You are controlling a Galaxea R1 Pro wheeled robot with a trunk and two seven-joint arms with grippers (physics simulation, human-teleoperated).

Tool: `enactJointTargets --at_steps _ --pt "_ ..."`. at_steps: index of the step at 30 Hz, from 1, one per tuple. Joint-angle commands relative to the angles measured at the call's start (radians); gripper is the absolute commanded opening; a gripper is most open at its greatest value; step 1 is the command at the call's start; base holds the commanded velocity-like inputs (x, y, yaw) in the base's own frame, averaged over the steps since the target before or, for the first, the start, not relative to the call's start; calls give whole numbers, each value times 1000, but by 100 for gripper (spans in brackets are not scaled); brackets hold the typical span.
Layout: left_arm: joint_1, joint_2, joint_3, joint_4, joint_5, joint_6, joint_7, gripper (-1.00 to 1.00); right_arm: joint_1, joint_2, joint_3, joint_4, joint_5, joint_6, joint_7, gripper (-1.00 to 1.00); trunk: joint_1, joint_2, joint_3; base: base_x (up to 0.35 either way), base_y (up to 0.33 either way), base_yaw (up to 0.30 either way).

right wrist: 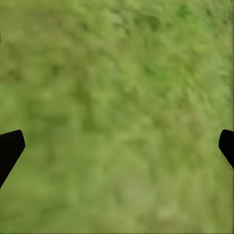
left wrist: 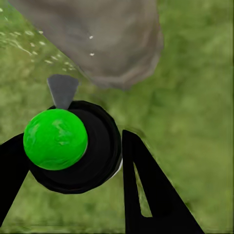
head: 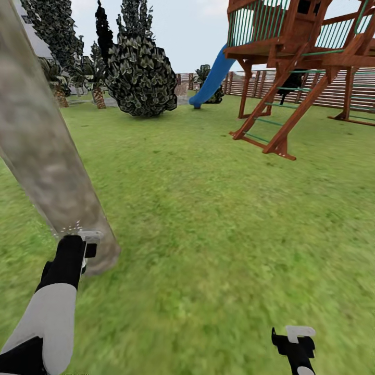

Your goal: In the garden, pick up the pesticide atomizer on the floor and spray pesticide onto both trees until each tree trunk is fully covered.

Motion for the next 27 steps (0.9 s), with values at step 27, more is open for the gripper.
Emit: enactJointTargets --at_steps 27 --pt "135 30 69 65 -3 -175 1 -100 0 2 9 0 -10 -3 -2 100 0 0 -1 165 -231 207"
